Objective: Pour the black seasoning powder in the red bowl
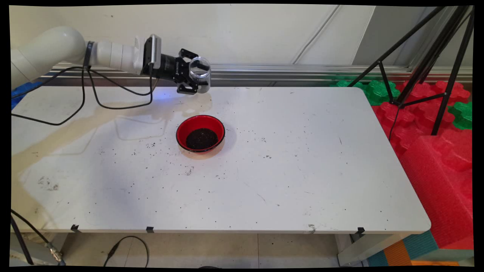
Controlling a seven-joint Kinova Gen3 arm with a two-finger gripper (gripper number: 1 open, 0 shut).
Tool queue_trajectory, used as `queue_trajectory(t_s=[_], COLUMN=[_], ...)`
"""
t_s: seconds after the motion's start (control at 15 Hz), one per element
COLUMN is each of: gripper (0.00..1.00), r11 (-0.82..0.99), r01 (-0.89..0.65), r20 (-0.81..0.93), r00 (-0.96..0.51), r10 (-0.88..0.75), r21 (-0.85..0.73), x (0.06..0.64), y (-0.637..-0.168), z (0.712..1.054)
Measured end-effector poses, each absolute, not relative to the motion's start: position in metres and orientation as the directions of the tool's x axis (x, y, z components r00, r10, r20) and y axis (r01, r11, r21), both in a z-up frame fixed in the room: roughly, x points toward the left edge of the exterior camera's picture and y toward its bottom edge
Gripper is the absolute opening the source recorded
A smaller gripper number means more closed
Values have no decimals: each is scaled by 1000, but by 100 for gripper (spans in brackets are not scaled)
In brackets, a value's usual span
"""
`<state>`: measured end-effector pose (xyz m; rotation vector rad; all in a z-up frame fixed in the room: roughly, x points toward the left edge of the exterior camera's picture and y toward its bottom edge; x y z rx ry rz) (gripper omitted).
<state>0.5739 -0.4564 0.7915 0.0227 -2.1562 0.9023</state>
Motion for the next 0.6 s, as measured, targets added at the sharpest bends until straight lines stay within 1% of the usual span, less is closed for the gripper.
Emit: queue_trajectory(t_s=[0.6], gripper=[0], r11=[686], r01=[-104], r20=[511], r00=[-748], r10=[424], r21=[-721], x=[570], y=[-446], z=[784])
